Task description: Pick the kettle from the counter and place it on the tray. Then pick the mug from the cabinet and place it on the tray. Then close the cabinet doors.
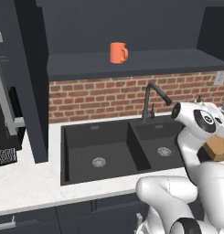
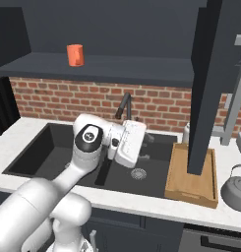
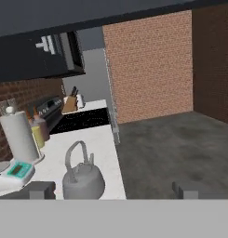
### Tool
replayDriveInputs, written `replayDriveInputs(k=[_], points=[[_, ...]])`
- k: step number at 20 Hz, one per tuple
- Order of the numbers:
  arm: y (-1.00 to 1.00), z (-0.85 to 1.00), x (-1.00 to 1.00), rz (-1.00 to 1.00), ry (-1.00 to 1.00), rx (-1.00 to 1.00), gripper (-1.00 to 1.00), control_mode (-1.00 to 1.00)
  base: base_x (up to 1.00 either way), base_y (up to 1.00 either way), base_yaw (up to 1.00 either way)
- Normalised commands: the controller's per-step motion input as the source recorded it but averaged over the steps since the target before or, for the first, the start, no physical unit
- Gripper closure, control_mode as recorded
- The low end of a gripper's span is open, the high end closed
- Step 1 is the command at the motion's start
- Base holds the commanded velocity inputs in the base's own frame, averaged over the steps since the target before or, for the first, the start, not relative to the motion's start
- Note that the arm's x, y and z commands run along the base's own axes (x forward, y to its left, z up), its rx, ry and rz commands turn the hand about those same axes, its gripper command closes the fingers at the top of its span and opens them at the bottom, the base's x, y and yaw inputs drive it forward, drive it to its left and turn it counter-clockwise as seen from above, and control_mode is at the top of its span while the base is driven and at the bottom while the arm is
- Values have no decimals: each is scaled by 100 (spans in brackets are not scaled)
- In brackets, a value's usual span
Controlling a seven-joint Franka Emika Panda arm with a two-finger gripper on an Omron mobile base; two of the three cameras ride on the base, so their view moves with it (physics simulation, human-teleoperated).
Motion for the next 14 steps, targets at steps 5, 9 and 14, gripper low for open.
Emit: replayDriveInputs(k=[5,9,14], points=[[-48,0,-1,-11,3,0,-100,-100,0,0,0],[-46,-6,-7,-4,0,0,-100,-100,0,0,0],[-48,-13,-2,-2,0,-1,-100,-100,0,0,0]])
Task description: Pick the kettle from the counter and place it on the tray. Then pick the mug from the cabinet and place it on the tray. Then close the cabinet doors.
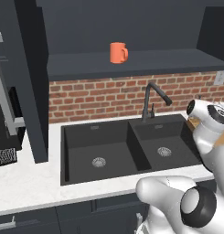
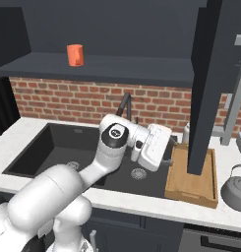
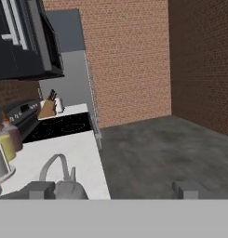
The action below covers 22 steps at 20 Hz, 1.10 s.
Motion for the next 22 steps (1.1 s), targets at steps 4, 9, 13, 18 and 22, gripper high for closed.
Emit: replayDriveInputs(k=[4,9,13,18,22], points=[[-46,-16,0,0,0,0,-100,-100,0,0,0],[-42,-21,0,0,0,0,-100,-100,0,0,0],[-44,-17,0,0,0,0,-100,-100,0,0,0],[-47,-10,1,0,0,0,-100,-100,0,0,0],[-36,-7,5,0,0,0,-100,-100,0,0,0]])
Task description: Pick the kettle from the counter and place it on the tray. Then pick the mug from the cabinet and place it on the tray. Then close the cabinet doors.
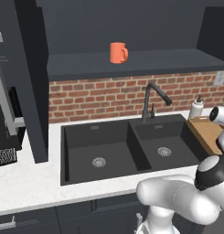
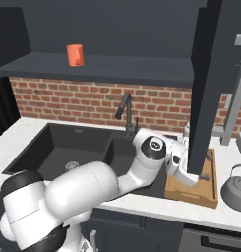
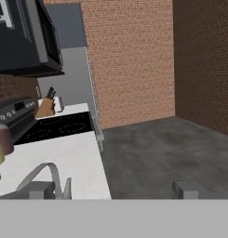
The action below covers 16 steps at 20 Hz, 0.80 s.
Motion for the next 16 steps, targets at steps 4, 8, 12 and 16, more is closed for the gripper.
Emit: replayDriveInputs(k=[4,8,12,16], points=[[-23,-11,7,0,0,-2,-100,-100,0,0,0],[-11,-20,3,0,0,-4,-100,-100,0,0,0],[-1,-18,9,0,0,-2,-100,-100,0,0,0],[0,-18,13,0,0,-1,-100,-100,0,0,0]])
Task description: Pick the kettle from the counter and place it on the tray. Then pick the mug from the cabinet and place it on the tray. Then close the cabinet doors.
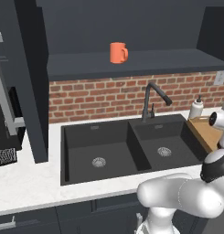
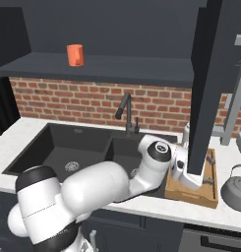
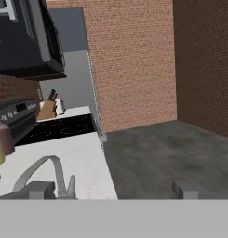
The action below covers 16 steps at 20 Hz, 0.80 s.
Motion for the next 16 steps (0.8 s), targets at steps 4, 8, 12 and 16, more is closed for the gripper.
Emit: replayDriveInputs(k=[4,8,12,16], points=[[-6,-14,23,0,0,0,-100,-100,0,0,0],[-15,-3,22,0,0,0,-100,-100,0,0,0],[-23,-1,20,0,0,0,-100,-100,0,0,0],[-20,-9,20,-1,0,0,-100,-100,0,0,0]])
